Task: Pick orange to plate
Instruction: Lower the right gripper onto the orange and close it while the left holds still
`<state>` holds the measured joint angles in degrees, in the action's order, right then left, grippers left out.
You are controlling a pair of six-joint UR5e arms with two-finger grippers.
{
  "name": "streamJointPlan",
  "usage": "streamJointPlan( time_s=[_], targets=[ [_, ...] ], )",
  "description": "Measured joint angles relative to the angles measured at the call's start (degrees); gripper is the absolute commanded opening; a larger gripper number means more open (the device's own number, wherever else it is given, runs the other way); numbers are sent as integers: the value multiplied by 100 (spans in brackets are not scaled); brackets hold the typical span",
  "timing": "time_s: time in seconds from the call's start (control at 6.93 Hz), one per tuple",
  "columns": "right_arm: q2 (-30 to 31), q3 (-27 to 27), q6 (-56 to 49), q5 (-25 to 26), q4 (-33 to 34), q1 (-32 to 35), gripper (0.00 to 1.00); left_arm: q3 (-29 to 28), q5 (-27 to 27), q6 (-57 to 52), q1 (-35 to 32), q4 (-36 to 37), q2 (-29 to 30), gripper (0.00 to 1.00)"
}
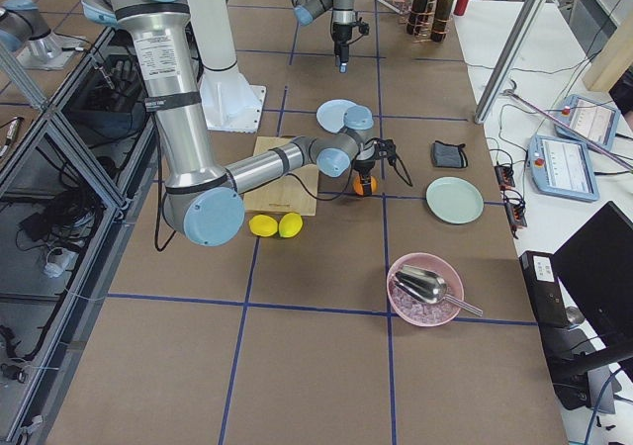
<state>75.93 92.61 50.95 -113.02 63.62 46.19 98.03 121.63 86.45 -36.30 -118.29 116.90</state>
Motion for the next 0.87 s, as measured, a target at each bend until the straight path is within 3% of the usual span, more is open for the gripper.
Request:
streamJointPlan(
  time_s=[0.29, 0.43, 0.72, 0.87],
  targets=[
    [-21, -40, -1, -8, 0, -4, 100, -1, -12, 5, 4, 7, -1, 100],
    [-31, -87, -6, -9, 1, -4, 91, 1, -15, 9, 3, 7, -1, 100],
    [-61, -135, 8, -11, 1, -4, 1, 7, -16, 12, -3, 8, -1, 100],
    [-90, -128, 15, -23, 1, -3, 0, 16, -16, 12, -6, 8, 1, 98]
  ],
)
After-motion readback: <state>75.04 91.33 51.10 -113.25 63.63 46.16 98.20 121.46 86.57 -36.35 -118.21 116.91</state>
